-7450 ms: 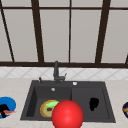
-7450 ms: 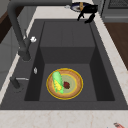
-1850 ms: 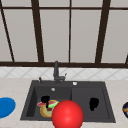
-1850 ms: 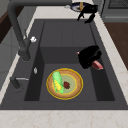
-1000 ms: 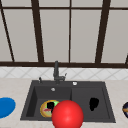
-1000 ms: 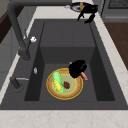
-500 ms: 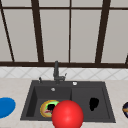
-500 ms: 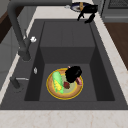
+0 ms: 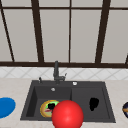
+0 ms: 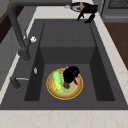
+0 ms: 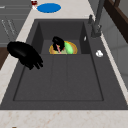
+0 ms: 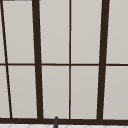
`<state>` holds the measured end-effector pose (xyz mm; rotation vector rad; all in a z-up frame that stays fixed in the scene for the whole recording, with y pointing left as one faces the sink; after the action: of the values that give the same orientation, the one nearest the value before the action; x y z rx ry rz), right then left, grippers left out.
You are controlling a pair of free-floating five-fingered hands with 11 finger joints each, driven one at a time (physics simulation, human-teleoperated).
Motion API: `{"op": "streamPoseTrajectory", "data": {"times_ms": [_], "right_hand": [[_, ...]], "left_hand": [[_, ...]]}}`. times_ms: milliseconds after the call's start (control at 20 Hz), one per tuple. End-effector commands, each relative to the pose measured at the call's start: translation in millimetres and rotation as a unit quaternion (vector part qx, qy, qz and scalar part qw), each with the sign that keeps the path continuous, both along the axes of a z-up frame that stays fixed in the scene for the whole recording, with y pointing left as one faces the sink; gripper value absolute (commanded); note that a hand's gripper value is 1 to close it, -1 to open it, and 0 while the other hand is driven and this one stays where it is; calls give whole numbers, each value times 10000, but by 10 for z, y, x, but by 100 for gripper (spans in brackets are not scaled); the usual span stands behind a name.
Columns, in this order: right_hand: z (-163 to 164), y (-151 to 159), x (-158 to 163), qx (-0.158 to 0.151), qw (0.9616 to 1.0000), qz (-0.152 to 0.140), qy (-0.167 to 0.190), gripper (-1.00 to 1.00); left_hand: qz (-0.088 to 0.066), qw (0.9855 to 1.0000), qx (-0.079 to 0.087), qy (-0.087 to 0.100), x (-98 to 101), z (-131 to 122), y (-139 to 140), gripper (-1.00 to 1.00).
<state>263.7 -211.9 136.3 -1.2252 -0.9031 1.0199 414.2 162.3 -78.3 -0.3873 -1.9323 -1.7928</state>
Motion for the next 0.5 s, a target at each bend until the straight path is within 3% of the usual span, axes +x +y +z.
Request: {"op": "streamPoseTrajectory", "data": {"times_ms": [0,100,200,450], "right_hand": [[0,0,0,0,10000,0,0,0],[0,0,0,0,10000,0,0,0],[0,0,0,0,10000,0,0,0],[0,0,0,0,10000,0,0,0]], "left_hand": [[59,10000,-2,14,25,-125,0,100],[34,9999,-1,-108,-55,-72,-5,100],[63,10000,-2,-56,-151,-97,-4,100],[63,9998,-5,-205,-159,-145,-4,100]]}}
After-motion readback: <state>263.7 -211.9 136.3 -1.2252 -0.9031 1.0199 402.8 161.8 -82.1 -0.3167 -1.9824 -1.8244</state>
